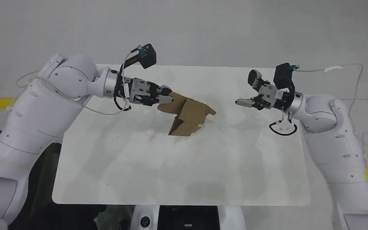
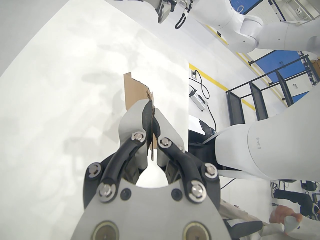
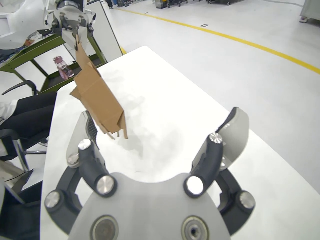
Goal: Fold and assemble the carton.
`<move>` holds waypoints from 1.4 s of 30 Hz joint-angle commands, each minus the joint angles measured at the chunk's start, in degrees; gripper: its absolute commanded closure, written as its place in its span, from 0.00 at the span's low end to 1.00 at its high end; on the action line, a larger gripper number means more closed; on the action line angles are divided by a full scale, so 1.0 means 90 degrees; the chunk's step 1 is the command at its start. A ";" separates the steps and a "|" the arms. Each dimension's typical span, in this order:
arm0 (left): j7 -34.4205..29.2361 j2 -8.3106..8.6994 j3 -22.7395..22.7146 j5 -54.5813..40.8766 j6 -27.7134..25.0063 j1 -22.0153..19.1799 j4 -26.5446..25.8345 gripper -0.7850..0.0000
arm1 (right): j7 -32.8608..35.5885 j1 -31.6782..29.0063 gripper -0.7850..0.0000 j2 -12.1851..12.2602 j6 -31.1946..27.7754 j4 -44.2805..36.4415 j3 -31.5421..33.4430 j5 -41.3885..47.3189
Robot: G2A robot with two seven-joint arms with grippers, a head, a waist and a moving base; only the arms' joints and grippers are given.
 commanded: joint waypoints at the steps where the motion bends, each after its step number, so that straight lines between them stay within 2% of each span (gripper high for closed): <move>1: 0.0031 0.0048 0.0082 -0.0028 -0.0031 -0.0033 -0.0032 1.00 | 0.0452 0.0213 0.00 -0.0012 0.0000 0.0078 -0.0384 0.0477; 5: 0.0080 0.0135 0.0250 -0.0088 -0.0079 -0.0102 -0.0091 1.00 | 0.1109 0.0644 0.00 -0.0048 0.0000 0.0170 -0.1033 0.1252; 11: 0.0165 0.0259 0.0513 -0.0210 -0.0164 -0.0224 -0.0204 1.00 | 0.1682 0.1200 0.00 -0.0143 0.0000 0.0271 -0.1849 0.1846; 19: 0.0262 0.0408 0.0855 -0.0396 -0.0262 -0.0419 -0.0293 1.00 | 0.1709 0.1745 0.00 -0.0273 0.0000 0.0411 -0.2825 0.2114; 30: 0.0405 0.0574 0.1341 -0.0622 -0.0405 -0.0730 -0.0363 1.00 | 0.1613 0.2150 0.00 -0.0459 0.0000 0.0400 -0.3584 0.2120; 33: 0.0451 0.0613 0.1466 -0.0654 -0.0450 -0.0814 -0.0362 1.00 | 0.1618 0.2217 0.11 -0.0489 0.0000 0.0410 -0.3744 0.2184; 34: 0.0467 0.0624 0.1506 -0.0664 -0.0466 -0.0841 -0.0359 1.00 | 0.1635 0.2240 0.22 -0.0497 0.0000 0.0416 -0.3797 0.2206; 35: 0.0483 0.0635 0.1545 -0.0672 -0.0483 -0.0867 -0.0356 1.00 | 0.1648 0.2261 0.40 -0.0504 0.0000 0.0431 -0.3846 0.2236; 36: 0.0501 0.0646 0.1581 -0.0684 -0.0500 -0.0893 -0.0345 1.00 | 0.1660 0.2283 0.51 -0.0512 0.0000 0.0439 -0.3892 0.2262; 40: 0.0558 0.0681 0.1723 -0.0734 -0.0557 -0.0996 -0.0322 1.00 | 0.1689 0.2355 0.63 -0.0542 0.0000 0.0470 -0.4055 0.2380; 42: 0.0585 0.0696 0.1797 -0.0763 -0.0584 -0.1046 -0.0317 1.00 | 0.1709 0.2389 0.76 -0.0554 0.0000 0.0483 -0.4123 0.2430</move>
